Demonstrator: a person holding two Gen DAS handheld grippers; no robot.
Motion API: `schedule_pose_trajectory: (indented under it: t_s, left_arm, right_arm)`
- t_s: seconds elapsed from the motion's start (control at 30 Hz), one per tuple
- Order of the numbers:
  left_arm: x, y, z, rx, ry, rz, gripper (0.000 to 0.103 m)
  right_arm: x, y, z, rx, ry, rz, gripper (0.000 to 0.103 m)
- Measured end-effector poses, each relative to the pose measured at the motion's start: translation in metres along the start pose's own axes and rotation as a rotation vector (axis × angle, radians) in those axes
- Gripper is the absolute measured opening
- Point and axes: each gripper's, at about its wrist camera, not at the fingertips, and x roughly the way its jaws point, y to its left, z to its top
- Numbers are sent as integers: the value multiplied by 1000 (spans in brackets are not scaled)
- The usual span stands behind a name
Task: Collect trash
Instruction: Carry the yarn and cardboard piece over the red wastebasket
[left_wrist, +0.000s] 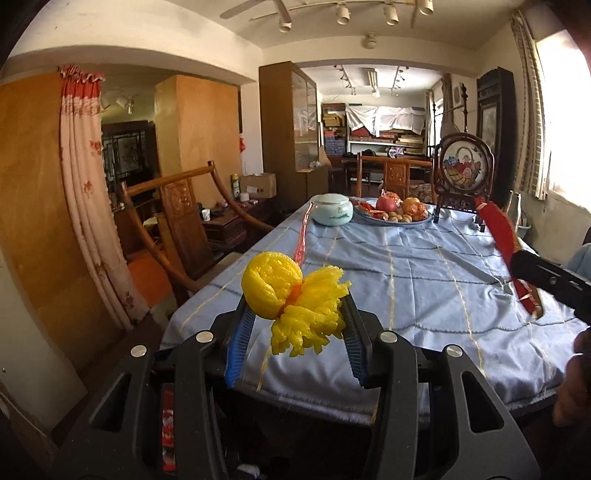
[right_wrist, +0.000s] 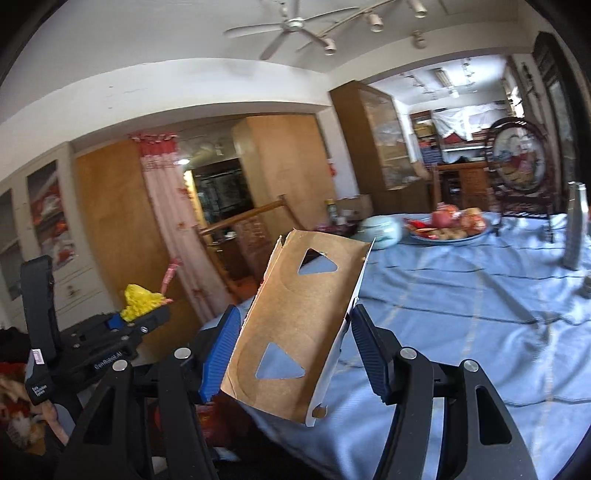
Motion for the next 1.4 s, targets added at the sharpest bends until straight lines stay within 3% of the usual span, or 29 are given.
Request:
schedule_pose_trajectory:
  t_s: [0.2,0.63,0.93,1.0,1.17,1.33,1.4]
  left_arm:
    - [1,26,-20,-64,95,3,45]
    - [34,151,-78,-236,278,307,45]
    - [75,229,-142,-409,445,330,46]
    - [81,239,-153,-435,474,330,53]
    - [92,266,-178,-521,525,368,86]
    - [80,287,-179,-516,507,533,95]
    - [74,293,-176,-514,484,564,96]
  right_arm:
    - [24,28,-19,18,62,123,62]
    - [121,86,-36,-38,266,259,62]
    - [198,146,-51,-103,412,323,62]
    - [213,156,-55,-114,442,331,62]
    - [254,182,-72,-134,536,349,62]
    - [283,205,-88,-160,602,362,62]
    - [291,211,-92,-178,623,370,62]
